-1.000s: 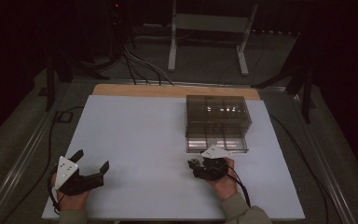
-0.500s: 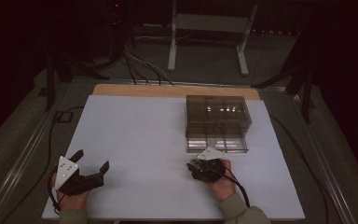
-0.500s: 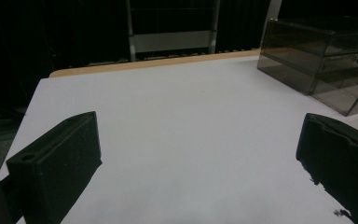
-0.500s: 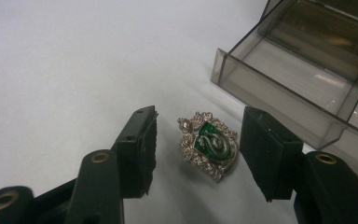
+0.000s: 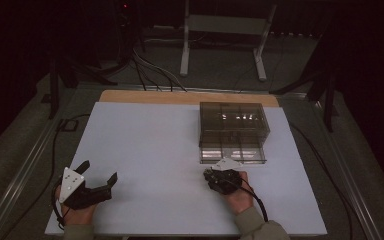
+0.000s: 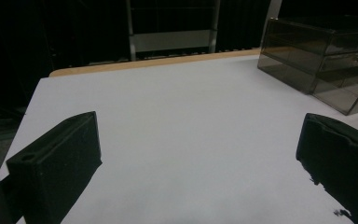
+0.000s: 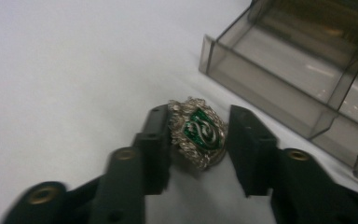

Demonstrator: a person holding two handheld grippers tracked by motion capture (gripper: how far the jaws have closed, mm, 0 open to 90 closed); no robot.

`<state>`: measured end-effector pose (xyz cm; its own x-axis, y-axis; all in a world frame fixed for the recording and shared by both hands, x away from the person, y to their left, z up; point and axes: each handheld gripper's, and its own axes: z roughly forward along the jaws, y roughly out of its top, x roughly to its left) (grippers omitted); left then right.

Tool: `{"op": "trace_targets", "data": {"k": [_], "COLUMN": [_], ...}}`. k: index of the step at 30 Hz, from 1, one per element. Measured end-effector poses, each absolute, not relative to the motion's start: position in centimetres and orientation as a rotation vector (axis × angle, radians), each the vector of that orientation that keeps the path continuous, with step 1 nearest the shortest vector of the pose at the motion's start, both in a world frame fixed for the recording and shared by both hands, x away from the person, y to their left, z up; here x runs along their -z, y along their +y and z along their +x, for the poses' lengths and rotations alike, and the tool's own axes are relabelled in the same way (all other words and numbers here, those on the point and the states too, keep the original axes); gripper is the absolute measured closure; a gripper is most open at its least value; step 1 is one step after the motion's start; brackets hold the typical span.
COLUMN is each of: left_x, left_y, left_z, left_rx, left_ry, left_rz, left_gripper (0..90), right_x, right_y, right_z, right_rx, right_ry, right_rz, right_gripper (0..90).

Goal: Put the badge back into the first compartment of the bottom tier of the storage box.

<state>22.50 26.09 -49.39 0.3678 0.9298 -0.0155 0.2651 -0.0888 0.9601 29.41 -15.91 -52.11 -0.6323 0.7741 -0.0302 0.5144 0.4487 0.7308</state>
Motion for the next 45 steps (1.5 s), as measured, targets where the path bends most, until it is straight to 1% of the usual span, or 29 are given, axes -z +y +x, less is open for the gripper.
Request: {"op": "trace_targets", "data": {"k": [3,4,7,10,11,12,16,45], "left_x": [49.4,49.4,49.4,49.4,49.4,49.4,49.4,49.4], "left_y": [26.1,26.1,26.1,26.1,26.1,26.1,26.1,26.1], "left_z": [22.5,22.5,22.5,22.5,22.5,22.5,22.5,22.5], "left_rx": [-0.804,-0.805,-0.805,-0.806,-0.806,-0.806,-0.806,-0.808], "left_ry": [1.097,1.097,1.098,1.098,1.098,1.098,1.099,1.100], "left_rz": [1.593,1.593,1.593,1.593,1.592,1.592,1.592,1.593], "left_gripper": [0.7,0.7,0.7,0.7,0.7,0.7,0.7,0.7], "right_x": [51.9,51.8,51.4,51.2,51.1,51.1,51.1,51.0], "right_y": [-16.2,-16.3,-16.7,-17.0,-17.3,-17.4,-17.6,-17.7], "right_z": [29.5,29.4,29.5,29.5,29.5,29.5,29.6,29.6], "right_rx": [-1.025,-1.040,-1.064,-1.065,-1.065,-1.063,-1.051,-0.992], "right_ry": [2.340,2.333,2.315,2.299,2.289,2.284,2.281,2.303], "right_rz": [1.106,1.113,1.128,1.136,1.147,1.157,1.170,1.182], "right_gripper": [68.9,72.3,78.6,81.3,84.8,85.3,86.7,87.9]}}
